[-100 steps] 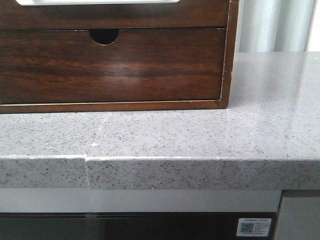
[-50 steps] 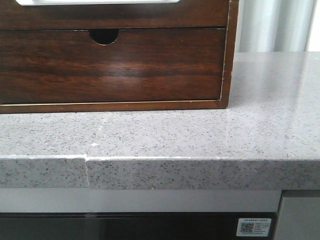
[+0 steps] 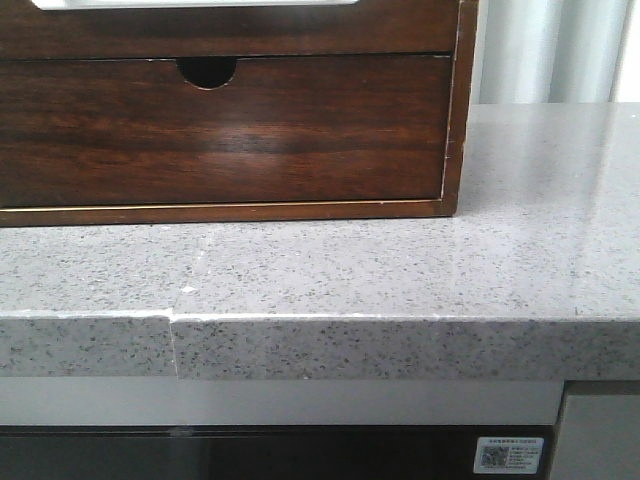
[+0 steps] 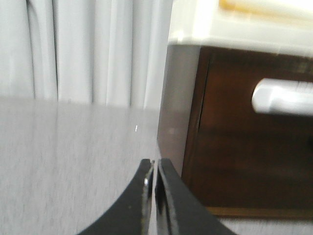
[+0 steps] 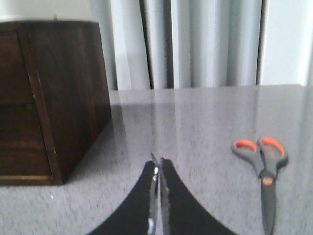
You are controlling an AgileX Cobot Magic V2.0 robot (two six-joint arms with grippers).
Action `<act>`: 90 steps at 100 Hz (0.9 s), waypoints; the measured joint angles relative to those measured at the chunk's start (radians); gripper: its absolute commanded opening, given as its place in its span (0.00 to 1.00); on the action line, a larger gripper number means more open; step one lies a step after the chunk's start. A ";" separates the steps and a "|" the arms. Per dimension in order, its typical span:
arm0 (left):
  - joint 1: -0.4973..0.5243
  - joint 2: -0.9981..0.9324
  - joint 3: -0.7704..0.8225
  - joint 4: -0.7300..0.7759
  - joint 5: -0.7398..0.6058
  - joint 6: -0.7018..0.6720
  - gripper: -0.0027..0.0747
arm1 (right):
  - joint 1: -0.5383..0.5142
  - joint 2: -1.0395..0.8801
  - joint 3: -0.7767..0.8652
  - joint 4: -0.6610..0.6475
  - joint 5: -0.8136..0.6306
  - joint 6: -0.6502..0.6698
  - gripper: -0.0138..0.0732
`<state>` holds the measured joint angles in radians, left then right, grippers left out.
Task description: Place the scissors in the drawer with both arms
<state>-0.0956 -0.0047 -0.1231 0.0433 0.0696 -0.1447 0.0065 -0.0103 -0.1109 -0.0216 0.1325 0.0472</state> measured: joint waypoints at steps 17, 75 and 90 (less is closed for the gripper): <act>0.000 0.067 -0.179 -0.007 0.098 0.000 0.01 | 0.000 0.075 -0.141 -0.002 0.083 0.000 0.09; 0.000 0.420 -0.434 -0.004 0.316 0.076 0.01 | 0.000 0.471 -0.444 -0.083 0.270 0.000 0.09; 0.000 0.426 -0.434 -0.004 0.325 0.077 0.01 | 0.000 0.491 -0.446 -0.089 0.270 0.000 0.09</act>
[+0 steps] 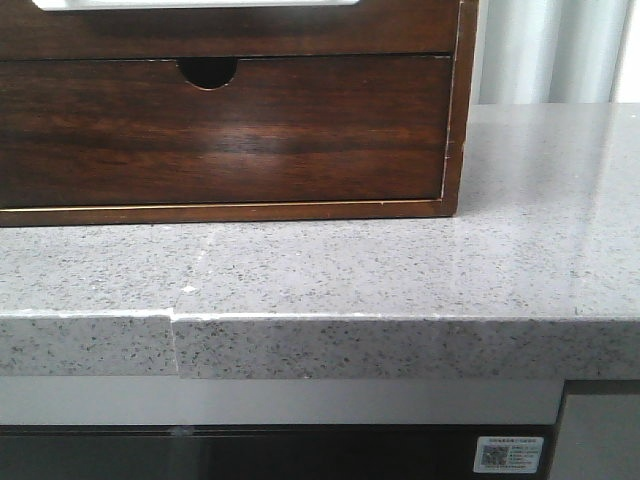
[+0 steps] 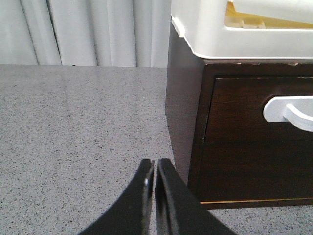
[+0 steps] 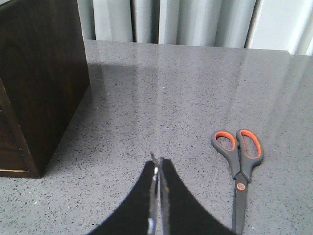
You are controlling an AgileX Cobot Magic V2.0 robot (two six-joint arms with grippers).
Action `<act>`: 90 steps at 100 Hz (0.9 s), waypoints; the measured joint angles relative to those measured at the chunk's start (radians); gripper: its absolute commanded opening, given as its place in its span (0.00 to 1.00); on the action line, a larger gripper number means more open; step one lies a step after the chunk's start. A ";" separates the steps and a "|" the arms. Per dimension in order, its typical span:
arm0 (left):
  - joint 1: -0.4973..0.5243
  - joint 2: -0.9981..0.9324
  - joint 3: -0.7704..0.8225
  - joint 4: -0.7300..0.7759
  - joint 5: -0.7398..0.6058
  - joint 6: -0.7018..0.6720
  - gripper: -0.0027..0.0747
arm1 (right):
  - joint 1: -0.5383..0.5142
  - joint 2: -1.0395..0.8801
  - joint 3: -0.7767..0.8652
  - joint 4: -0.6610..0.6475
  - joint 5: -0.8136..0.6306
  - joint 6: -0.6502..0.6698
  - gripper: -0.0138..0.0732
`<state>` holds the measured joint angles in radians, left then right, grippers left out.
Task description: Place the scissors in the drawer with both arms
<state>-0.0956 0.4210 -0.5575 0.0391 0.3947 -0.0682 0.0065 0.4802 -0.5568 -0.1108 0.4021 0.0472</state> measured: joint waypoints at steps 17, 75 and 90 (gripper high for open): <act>0.000 0.000 0.000 0.000 0.002 0.000 0.01 | 0.000 0.004 0.000 0.000 0.000 0.000 0.09; 0.000 0.000 0.000 0.123 0.002 0.002 0.69 | 0.000 0.004 0.000 -0.002 0.000 0.000 0.84; 0.000 0.000 0.000 0.123 0.002 0.002 0.65 | 0.000 0.004 0.000 -0.002 0.000 0.000 0.83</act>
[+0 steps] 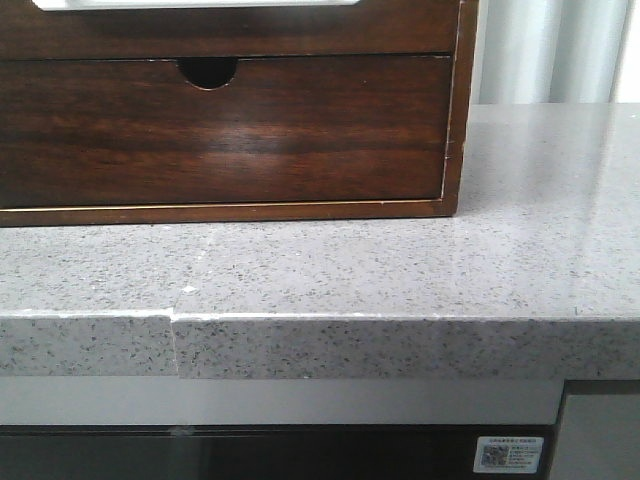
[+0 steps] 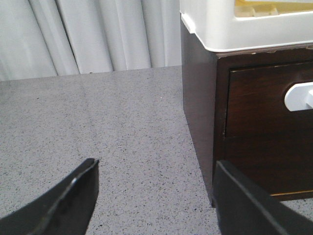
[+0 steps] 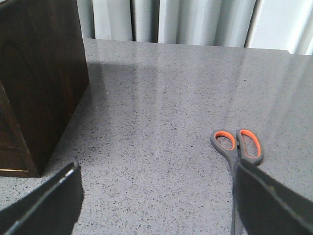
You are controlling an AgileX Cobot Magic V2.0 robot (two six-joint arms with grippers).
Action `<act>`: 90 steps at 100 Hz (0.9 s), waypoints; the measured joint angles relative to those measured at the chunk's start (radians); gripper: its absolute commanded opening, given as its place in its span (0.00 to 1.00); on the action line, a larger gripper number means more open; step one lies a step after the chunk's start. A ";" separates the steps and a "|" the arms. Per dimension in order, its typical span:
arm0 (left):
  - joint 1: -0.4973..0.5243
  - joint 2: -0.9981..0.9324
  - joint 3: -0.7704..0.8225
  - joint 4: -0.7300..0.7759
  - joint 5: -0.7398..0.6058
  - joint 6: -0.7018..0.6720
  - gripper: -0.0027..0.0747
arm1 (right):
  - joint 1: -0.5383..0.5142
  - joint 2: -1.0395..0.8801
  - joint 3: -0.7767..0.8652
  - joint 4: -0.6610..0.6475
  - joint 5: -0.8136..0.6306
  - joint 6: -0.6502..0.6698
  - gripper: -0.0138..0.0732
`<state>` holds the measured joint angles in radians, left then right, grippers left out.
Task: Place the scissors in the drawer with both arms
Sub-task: 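Hook the left gripper around the white drawer handle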
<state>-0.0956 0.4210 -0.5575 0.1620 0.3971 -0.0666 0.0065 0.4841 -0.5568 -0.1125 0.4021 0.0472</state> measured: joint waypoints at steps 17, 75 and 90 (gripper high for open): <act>0.000 0.000 0.000 0.000 0.000 0.000 0.59 | 0.000 0.000 0.000 0.000 0.000 0.000 0.83; 0.000 0.157 0.016 -0.850 -0.023 0.000 0.51 | 0.000 0.000 0.000 0.000 0.000 0.000 0.83; 0.000 0.230 0.016 -1.065 -0.021 0.042 0.51 | 0.009 0.000 0.000 0.000 -0.002 0.000 0.83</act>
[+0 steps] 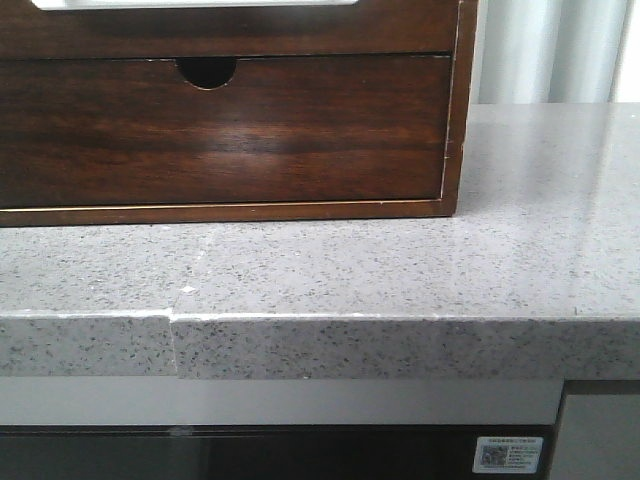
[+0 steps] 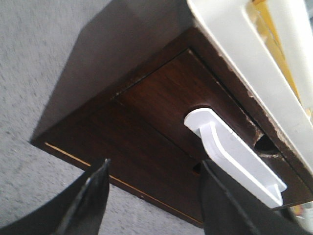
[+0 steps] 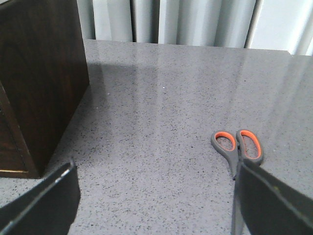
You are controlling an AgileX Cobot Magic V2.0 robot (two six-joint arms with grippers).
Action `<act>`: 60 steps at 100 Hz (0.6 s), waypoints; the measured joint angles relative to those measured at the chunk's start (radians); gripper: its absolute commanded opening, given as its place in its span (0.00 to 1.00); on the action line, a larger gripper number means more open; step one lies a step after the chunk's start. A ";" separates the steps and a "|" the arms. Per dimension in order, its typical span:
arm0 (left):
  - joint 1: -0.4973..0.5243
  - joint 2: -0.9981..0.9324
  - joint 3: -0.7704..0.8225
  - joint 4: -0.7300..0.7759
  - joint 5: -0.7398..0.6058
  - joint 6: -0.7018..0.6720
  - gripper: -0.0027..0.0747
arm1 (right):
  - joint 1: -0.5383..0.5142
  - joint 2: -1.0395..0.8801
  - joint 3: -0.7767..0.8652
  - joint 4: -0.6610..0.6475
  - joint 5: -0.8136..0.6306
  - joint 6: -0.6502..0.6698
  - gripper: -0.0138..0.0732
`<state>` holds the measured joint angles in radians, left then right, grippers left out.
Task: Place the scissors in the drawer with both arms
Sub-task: 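Hook the left gripper around the white drawer handle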
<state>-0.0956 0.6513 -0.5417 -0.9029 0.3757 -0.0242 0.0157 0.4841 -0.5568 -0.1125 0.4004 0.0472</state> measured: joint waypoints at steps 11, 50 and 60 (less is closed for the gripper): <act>0.000 0.050 0.000 -0.174 0.025 0.114 0.51 | -0.009 0.000 0.000 0.000 0.000 0.000 0.83; 0.000 0.254 0.000 -0.784 0.223 0.638 0.51 | -0.011 0.000 0.000 0.000 0.000 0.000 0.83; 0.000 0.322 -0.002 -0.850 0.292 0.742 0.51 | -0.011 0.000 0.000 0.000 0.000 0.000 0.83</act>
<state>-0.0956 0.9729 -0.5441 -1.7530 0.6673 0.7175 0.0052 0.4841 -0.5568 -0.1125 0.4004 0.0472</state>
